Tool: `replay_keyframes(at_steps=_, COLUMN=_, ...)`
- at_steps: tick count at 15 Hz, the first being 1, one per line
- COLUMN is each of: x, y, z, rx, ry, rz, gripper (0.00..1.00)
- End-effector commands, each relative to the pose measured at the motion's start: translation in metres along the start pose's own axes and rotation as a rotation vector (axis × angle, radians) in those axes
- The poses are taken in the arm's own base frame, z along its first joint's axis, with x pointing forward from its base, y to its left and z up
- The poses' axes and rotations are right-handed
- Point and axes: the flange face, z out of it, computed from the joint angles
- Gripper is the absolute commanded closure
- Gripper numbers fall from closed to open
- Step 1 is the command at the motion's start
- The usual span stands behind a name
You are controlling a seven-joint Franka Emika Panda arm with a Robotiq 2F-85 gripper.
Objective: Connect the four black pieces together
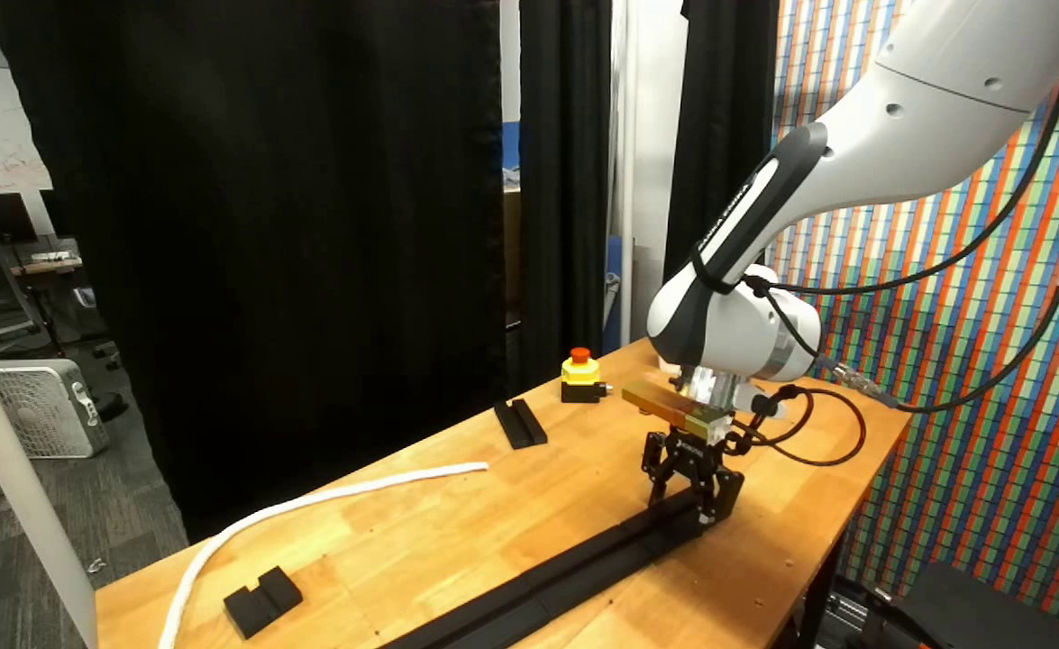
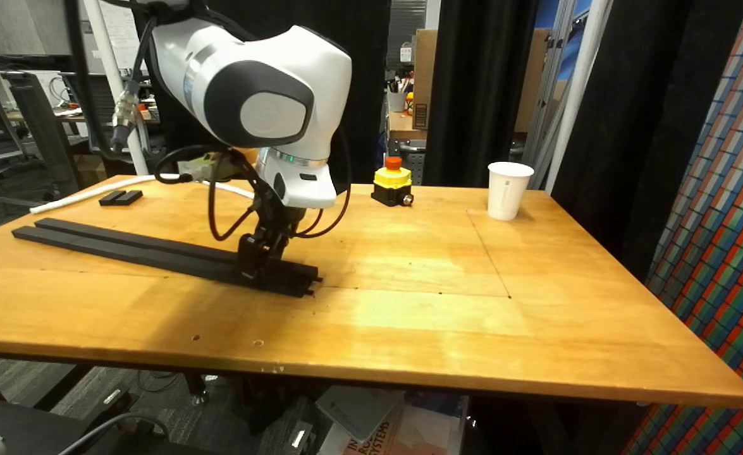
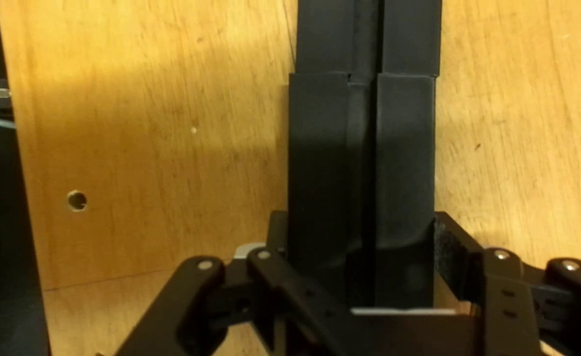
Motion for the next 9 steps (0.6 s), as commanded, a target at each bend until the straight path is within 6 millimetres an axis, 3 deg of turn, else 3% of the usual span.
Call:
replay_keyframes(at_steps=1, x=-0.0089, y=0.0029, z=0.0008, rx=0.020, ry=-0.016, rz=0.021, gripper=0.51)
replay_keyframes(at_steps=9, x=-0.0188, y=-0.0018, z=0.0082, rx=0.054, ry=-0.043, rz=0.067, gripper=0.51)
